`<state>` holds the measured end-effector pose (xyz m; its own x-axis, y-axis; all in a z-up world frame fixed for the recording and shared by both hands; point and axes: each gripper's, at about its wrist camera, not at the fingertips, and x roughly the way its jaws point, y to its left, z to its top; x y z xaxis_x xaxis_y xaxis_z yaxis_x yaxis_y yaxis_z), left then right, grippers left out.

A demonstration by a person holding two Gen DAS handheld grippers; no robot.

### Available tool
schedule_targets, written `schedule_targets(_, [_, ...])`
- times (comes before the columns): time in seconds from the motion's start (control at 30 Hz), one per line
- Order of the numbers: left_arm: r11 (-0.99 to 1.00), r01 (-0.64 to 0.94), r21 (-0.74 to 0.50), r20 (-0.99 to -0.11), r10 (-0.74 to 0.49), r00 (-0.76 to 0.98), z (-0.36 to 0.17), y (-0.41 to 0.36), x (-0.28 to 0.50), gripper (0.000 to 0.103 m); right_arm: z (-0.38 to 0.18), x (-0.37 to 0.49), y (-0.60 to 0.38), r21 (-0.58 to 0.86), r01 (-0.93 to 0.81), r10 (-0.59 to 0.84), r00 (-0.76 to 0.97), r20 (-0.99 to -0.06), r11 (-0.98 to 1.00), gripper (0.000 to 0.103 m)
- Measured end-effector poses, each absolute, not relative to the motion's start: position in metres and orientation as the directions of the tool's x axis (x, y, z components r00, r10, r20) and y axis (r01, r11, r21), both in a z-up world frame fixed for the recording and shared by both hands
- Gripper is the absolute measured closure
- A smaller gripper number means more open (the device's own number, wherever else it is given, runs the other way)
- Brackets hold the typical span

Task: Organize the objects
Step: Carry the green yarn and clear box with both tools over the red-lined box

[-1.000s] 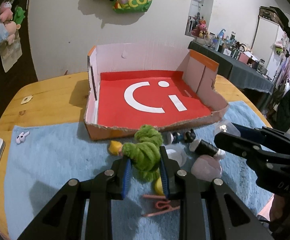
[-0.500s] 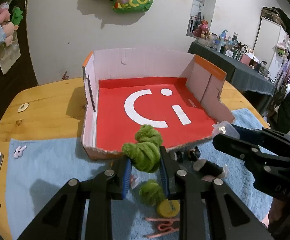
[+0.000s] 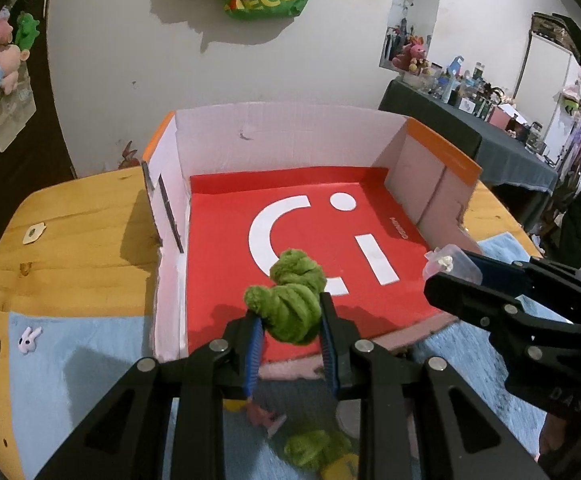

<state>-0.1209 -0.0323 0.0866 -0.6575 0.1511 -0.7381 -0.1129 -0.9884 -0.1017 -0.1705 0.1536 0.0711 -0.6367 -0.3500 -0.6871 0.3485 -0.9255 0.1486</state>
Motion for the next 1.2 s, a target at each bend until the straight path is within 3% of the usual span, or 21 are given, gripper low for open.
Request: schedule_targets(1.2, [-0.984,-0.117,-0.132,-0.849,0.173,-0.5,0.038,-0.032,-0.188,0.076,0.018,-0.253,0.153,0.132,0.254,-0.246,-0.494,-0.834,-0.958,0.07])
